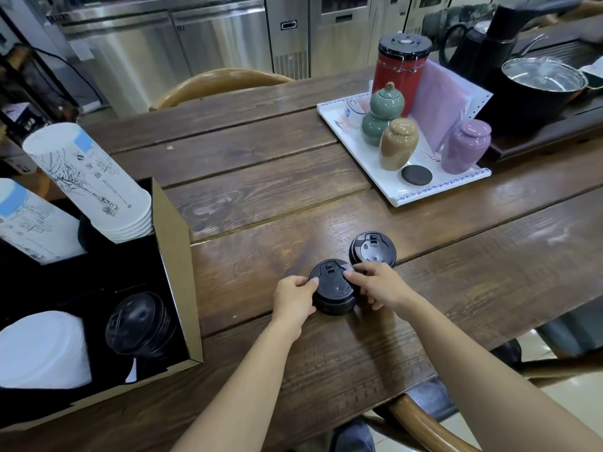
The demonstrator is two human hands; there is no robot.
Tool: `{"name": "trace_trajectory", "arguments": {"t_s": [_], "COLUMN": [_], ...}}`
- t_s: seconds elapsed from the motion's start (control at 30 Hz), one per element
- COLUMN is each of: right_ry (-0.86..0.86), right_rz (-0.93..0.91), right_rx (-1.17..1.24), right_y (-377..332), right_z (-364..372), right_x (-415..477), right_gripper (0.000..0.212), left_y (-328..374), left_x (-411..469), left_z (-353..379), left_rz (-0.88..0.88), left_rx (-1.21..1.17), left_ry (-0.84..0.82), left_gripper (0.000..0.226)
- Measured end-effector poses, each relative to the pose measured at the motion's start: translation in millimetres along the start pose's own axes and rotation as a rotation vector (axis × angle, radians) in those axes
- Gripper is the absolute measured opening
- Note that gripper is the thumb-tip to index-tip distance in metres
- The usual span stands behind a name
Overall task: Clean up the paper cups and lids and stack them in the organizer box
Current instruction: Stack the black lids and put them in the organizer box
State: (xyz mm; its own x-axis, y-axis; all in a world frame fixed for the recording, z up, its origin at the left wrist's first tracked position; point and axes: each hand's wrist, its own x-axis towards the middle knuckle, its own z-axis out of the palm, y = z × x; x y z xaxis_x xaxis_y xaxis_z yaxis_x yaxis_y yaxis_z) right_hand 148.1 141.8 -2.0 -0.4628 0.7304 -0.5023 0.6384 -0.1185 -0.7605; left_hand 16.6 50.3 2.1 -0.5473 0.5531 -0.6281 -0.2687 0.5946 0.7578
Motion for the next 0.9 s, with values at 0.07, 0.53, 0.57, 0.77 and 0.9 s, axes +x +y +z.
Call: {"name": "trace_trajectory", "arguments": {"t_s": [0.07, 0.53, 0.57, 0.77, 0.9], "right_ry": [-0.011, -0.080, -0.070, 0.056, 0.126], "right_rz": [0.013, 0.016, 0.018, -0.119, -0.144], "right_rx": [-0.009, 0.140, 0.190, 0.280, 0.380], "right_y": [1.1, 0.8, 0.6, -15.2, -13.0], "right_z": [0.6, -6.0, -8.4, -41.4, -63.2], "right_x": [1.2, 4.7, 5.2, 6.1, 15.6], "right_gripper": [0.043, 0.036, 0.039, 0.028, 0.017], "left_y": [-3.1, 8.9, 11.9, 44.4, 70.2], "left_x": [1.4, -2.3, -2.3, 2.9, 12.0], "left_z": [0.0, 6.0, 5.8, 19.8, 48.0], "left_rz": [-0.023, -0.228, -0.217, -0.013, 0.085], "left_rx": [0.003, -0.261, -0.269, -0.225, -0.141], "left_ry": [-0.006, -0.103, -0.114, -0.089, -0.092], "left_gripper": [0.020, 0.011, 0.014, 0.054, 0.051]}}
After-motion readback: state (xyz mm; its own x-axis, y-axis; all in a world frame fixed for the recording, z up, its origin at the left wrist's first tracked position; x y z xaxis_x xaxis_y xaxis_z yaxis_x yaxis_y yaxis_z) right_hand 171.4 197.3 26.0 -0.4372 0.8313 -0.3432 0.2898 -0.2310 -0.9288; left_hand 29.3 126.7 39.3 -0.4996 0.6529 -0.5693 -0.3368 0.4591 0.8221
